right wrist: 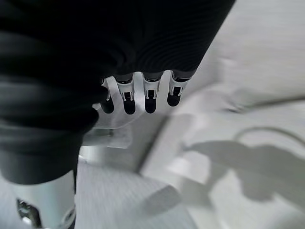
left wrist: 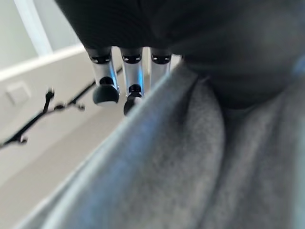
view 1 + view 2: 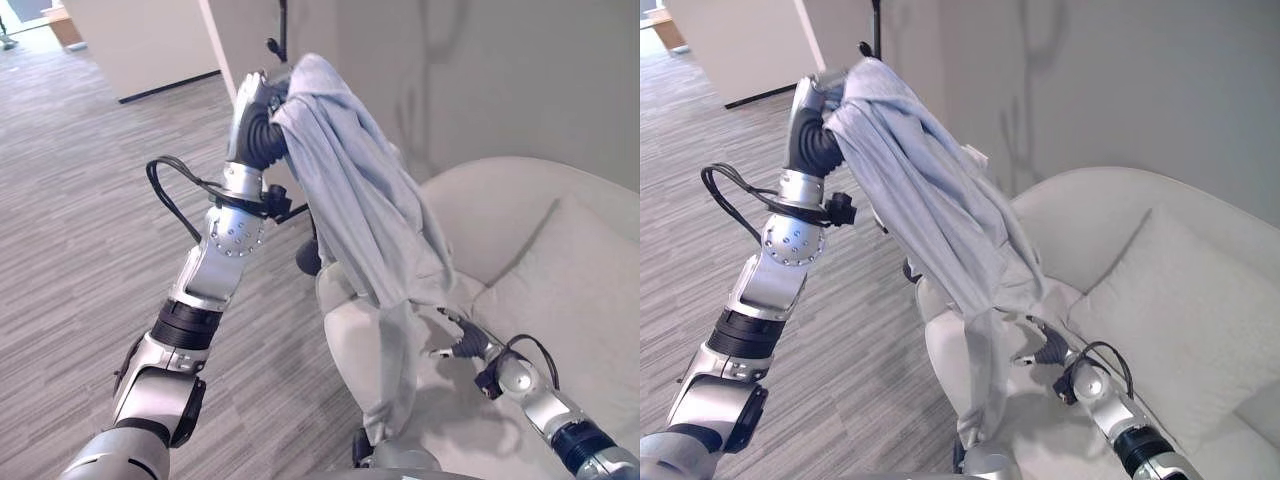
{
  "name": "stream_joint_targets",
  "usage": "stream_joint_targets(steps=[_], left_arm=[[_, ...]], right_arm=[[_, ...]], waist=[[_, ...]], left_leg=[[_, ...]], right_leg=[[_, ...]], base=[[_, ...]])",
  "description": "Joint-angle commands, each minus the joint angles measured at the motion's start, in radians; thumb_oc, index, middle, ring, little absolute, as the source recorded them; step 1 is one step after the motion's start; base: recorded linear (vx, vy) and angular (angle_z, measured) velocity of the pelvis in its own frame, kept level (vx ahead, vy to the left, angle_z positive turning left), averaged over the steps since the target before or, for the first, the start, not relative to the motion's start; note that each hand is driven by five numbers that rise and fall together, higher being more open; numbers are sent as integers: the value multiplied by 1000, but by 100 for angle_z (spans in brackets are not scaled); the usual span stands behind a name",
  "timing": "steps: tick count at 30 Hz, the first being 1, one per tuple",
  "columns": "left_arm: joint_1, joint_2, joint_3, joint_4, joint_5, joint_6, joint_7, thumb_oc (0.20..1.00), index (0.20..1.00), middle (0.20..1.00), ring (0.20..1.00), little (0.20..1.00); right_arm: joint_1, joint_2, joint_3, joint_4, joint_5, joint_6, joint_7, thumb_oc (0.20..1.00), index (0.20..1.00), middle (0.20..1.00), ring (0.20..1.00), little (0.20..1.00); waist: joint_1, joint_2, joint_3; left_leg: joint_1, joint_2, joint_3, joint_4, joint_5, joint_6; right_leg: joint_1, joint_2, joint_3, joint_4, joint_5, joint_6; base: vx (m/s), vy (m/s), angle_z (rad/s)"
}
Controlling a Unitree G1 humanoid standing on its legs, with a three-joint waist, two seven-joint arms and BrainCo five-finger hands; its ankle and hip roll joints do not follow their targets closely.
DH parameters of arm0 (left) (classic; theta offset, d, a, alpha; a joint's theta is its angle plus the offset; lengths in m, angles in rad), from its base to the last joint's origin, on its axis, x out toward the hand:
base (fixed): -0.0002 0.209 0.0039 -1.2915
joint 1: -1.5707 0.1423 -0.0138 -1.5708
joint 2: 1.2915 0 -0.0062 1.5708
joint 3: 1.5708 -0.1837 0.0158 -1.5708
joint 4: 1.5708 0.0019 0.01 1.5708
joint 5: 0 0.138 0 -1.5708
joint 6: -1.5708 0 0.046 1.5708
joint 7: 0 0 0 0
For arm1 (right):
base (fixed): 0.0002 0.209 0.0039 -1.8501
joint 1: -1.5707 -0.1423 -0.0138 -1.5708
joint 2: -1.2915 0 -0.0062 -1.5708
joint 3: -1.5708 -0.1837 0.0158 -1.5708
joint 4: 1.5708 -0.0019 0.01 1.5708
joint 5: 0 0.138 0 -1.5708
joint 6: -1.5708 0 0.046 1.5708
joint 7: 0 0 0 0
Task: Hang the clothes on the sofa on the clothes rack.
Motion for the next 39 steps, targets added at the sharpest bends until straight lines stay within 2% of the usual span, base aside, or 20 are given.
stream_joint_targets(steps=[1, 2, 3, 5, 7, 8, 10, 11, 13, 17, 18, 19, 23, 28, 30, 32, 34, 35, 36, 39], left_arm=[[-124, -21, 38, -48, -14, -39, 31, 200, 200, 200, 200, 200], [-124, -21, 39, -48, -14, -39, 31, 200, 200, 200, 200, 200], [-142, -40, 30, -46, -19, -42, 23, 200, 200, 200, 200, 200], [-165, -50, 18, -43, -25, -45, 26, 200, 200, 200, 200, 200], [-186, -49, 14, -25, -31, -46, 32, 200, 200, 200, 200, 200], [-202, -49, 9, -5, -39, -46, 45, 200, 200, 200, 200, 200], [-213, -46, 7, 7, -39, -49, 54, 200, 200, 200, 200, 200], [-230, -47, -7, 35, -36, -46, 71, 200, 200, 200, 200, 200], [-239, -70, -29, 53, -48, -48, 79, 200, 200, 200, 200, 200], [-254, -112, -71, 74, -67, -60, 70, 200, 200, 200, 200, 200], [-267, -118, -105, 98, -70, -67, 71, 200, 200, 200, 200, 200], [-268, -118, -106, 100, -70, -68, 72, 200, 200, 200, 200, 200], [-285, -130, -152, 158, -108, -84, 80, 200, 200, 200, 200, 200], [-276, -146, -148, 198, -131, -87, 117, 200, 200, 200, 200, 200], [-277, -150, -146, 199, -128, -90, 127, 200, 200, 200, 200, 200], [-269, -170, -147, 237, -130, -98, 141, 200, 200, 200, 200, 200], [-281, -184, -171, 258, -147, -105, 136, 200, 200, 200, 200, 200], [-295, -195, -180, 274, -153, -105, 137, 200, 200, 200, 200, 200], [-306, -201, -186, 279, -152, -107, 134, 200, 200, 200, 200, 200], [-339, -210, -219, 298, -147, -101, 129, 200, 200, 200, 200, 200]], right_arm=[[-81, -8, 6, 7, -22, -58, -75, 1000, 1000, 1000, 1000, 1000], [-82, -8, 7, 8, -22, -59, -75, 1000, 1000, 1000, 1000, 1000], [-158, 45, 26, 18, -23, -57, -101, 1000, 1000, 1000, 1000, 1000], [-234, 107, 68, 18, -14, -54, -111, 1000, 1000, 1000, 1000, 1000], [-273, 137, 92, 33, -11, -55, -118, 1000, 1000, 1000, 1000, 1000], [-325, 199, 116, 39, -5, -51, -129, 1000, 1000, 1000, 1000, 1000], [-350, 222, 136, 48, -7, -54, -135, 1000, 1000, 1000, 1000, 1000], [-359, 289, 136, 69, 24, -47, -139, 1000, 1000, 1000, 1000, 1000], [-352, 329, 121, 67, 56, -38, -137, 1000, 1000, 1000, 1000, 1000], [-321, 341, 116, -3, 83, -15, -106, 1000, 1000, 1000, 1000, 1000], [-302, 350, 133, -48, 108, -7, -77, 1000, 1000, 1000, 1000, 1000], [-301, 350, 132, -49, 108, -6, -77, 1000, 1000, 1000, 1000, 1000], [-242, 375, 224, -123, 166, 19, 14, 1000, 1000, 1000, 1000, 1000], [-260, 437, 366, -95, 211, 41, 71, 1000, 1000, 1000, 1000, 1000], [-267, 460, 407, -73, 227, 42, 82, 1000, 1000, 1000, 1000, 1000], [-265, 484, 446, -45, 268, 55, 64, 1000, 1000, 1000, 1000, 1000], [-306, 486, 471, -28, 301, 77, 49, 1000, 1000, 1000, 1000, 1000], [-332, 509, 483, 3, 308, 84, 42, 432, 432, 432, 432, 432], [-348, 519, 493, 21, 308, 87, 40, 200, 200, 200, 200, 200], [-379, 527, 537, 80, 294, 89, 43, 200, 200, 200, 200, 200]], waist=[[9, 31, -48], [10, 30, -47], [41, 54, -47], [77, 74, -44], [95, 81, -37], [121, 93, -37], [133, 100, -36], [134, 120, -52], [134, 134, -76], [130, 140, -85], [128, 135, -80], [129, 134, -80], [114, 108, -30], [90, 127, 53], [97, 134, 76], [68, 127, 87], [36, 114, 94], [22, 110, 95], [12, 106, 97], [-22, 87, 119]], left_leg=[[-3, -60, 21, -189, 103, 60], [3, -62, 23, -197, 107, 60], [-3, -75, -20, -291, 113, 81], [-24, -74, -83, -346, 108, 111], [-45, -72, -121, -348, 97, 124], [-86, -66, -199, -348, 91, 138], [-97, -60, -223, -348, 97, 138], [-81, -52, -245, -348, 105, 137], [-75, -58, -226, -348, 111, 126], [-67, -122, -208, -348, 98, 120], [-55, -150, -204, -348, 90, 122], [-54, -152, -203, -348, 90, 123], [-16, -236, -181, -348, 64, 127], [55, -234, -132, -348, 67, 132], [76, -222, -108, -348, 67, 129], [101, -272, -150, -348, 55, 141], [115, -300, -177, -348, 68, 143], [131, -314, -190, -348, 69, 147], [148, -324, -201, -348, 62, 152], [192, -347, -245, -348, 60, 171]], right_leg=[[92, -80, 102, -73, 88, 125], [94, -81, 104, -73, 88, 125], [121, -80, 127, -73, 79, 118], [150, -82, 156, -73, 73, 110], [163, -85, 175, -73, 70, 106], [177, -95, 221, -66, 72, 103], [175, -101, 248, -57, 75, 102], [169, -114, 278, -48, 80, 100], [161, -134, 286, -45, 86, 99], [142, -187, 285, -27, 90, 96], [131, -219, 287, -12, 89, 97], [131, -221, 287, -11, 88, 98], [109, -278, 303, 67, 96, 89], [42, -289, 291, 242, 97, 61], [27, -284, 282, 291, 87, 56], [-33, -99, 341, 374, 92, 64], [-75, -3, 347, 357, 96, 72], [-108, 27, 335, 324, 95, 72], [-142, 52, 333, 304, 90, 71], [-239, 115, 344, 242, 108, 67]], base=[[227, 145, -3], [296, 171, -10], [322, 162, -17], [361, 163, -55], [215, 87, -70], [216, 111, -59], [187, 154, -59], [108, 149, -80], [170, 369, -65], [114, 355, -20], [120, 370, 40], [130, 419, 50], [115, 388, 21], [90, 319, -22], [66, 209, -80], [101, 265, -72], [106, 158, 16], [170, 135, 57], [174, 117, 49], [153, 82, 54]])
